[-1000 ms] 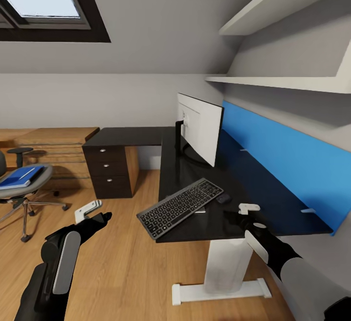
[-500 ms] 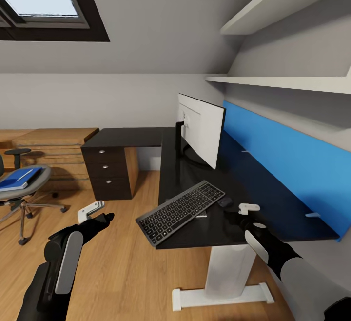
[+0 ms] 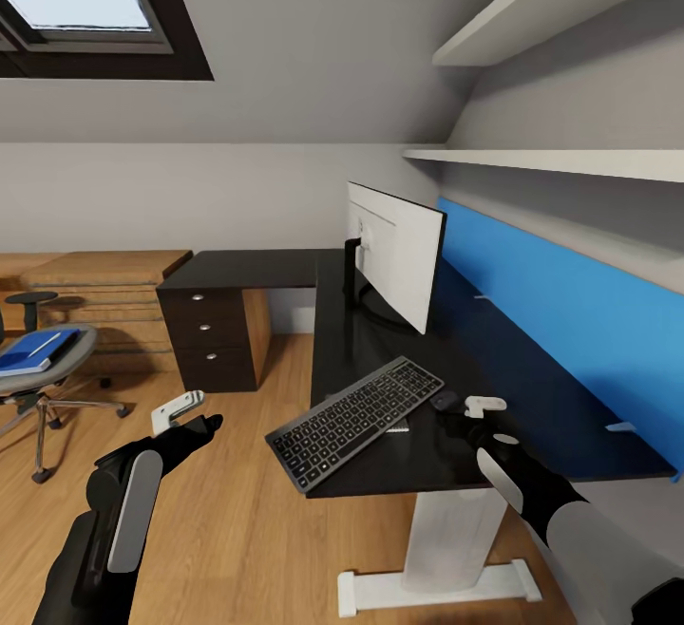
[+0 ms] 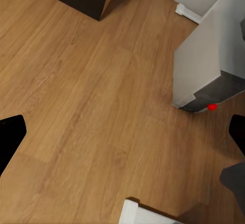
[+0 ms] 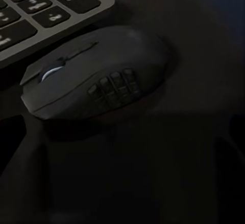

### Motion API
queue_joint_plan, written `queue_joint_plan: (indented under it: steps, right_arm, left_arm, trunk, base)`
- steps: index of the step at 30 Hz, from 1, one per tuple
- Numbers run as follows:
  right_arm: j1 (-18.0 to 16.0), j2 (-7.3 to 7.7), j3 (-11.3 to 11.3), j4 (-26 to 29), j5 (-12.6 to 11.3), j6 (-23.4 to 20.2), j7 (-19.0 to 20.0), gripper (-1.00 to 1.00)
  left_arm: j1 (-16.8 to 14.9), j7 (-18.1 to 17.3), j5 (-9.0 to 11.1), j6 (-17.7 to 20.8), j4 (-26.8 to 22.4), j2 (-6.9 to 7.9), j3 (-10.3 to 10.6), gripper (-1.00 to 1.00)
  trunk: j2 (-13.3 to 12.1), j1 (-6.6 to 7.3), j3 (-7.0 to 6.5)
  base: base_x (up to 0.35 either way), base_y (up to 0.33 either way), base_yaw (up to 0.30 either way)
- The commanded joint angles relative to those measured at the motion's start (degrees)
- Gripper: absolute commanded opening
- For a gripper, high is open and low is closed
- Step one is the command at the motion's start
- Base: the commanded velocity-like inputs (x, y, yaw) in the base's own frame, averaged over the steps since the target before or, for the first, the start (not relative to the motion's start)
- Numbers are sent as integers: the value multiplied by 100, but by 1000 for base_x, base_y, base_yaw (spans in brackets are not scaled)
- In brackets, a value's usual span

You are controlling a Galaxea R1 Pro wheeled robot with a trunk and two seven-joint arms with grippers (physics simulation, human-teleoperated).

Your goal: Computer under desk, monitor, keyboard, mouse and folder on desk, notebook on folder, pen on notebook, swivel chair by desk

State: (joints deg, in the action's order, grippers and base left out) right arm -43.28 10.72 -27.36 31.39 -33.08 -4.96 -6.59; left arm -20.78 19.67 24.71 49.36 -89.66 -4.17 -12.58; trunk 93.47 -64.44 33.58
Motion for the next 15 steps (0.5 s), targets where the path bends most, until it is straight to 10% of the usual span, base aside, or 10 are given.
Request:
queue_joint_plan:
  steps: [1,15]
  right_arm:
    - [-5,9,-49,16,-41,-22,-53,100]
    - [-5,8,-50,16,-41,-22,-53,100]
  left_arm:
    - [-5,45,61,20,-5,-4,-8,100]
    - [-5,45,59,21,-5,-4,-8,100]
  trunk:
    - [3,0,6]
    - [3,0,6]
  base:
    - [10,4,0]
    - [2,58,0]
